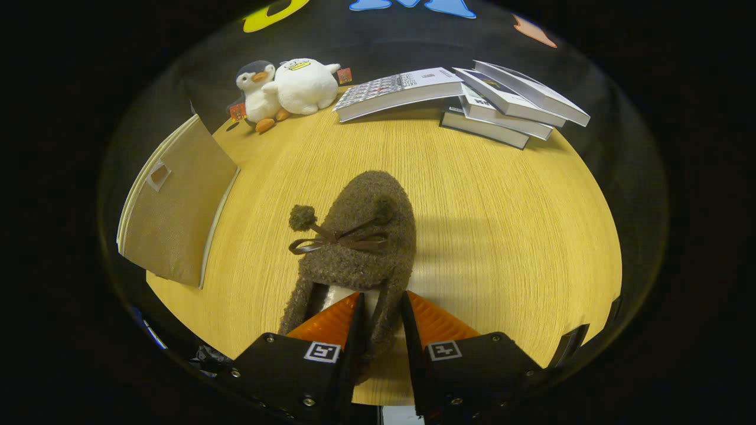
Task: Open the storage box then place both shoes into the box .Put the left shoe in first, then the right shoe, with the right side of both shoes facing outward in a uniform manner.
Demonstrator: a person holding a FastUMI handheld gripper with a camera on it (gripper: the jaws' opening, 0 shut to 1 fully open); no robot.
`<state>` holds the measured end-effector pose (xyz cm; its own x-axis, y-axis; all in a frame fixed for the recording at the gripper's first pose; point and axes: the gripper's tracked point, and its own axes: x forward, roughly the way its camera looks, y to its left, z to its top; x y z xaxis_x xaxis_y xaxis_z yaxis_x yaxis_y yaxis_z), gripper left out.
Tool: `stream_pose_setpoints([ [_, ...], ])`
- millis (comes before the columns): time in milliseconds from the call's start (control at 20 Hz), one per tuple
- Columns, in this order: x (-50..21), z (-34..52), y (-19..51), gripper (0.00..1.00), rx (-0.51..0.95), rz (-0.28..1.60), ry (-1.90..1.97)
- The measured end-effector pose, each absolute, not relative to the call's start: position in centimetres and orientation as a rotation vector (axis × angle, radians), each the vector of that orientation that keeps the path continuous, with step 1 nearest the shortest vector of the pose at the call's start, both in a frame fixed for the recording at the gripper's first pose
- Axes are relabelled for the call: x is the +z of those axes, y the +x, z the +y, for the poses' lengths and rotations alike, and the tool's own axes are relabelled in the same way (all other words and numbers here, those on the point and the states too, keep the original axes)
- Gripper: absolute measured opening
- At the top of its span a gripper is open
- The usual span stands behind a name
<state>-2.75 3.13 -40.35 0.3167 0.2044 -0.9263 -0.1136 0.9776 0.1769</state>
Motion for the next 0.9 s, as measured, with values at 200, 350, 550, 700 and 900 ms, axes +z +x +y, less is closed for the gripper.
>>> stream_pose_setpoints([
  [200, -40.2, 1.9, -1.6, 0.01, 0.115, 1.175, 0.107],
  [350, -39.9, 2.2, -2.3, 0.02, 0.119, 1.202, 0.171],
  [550, -38.8, 2.8, -2.4, 0.01, 0.103, 1.220, 0.227],
  [700, -37.1, 3.5, -1.5, 0.02, 0.107, 1.206, 0.255],
  [900, -33.9, 4.9, 0.0, 0.01, 0.116, 1.180, 0.297],
])
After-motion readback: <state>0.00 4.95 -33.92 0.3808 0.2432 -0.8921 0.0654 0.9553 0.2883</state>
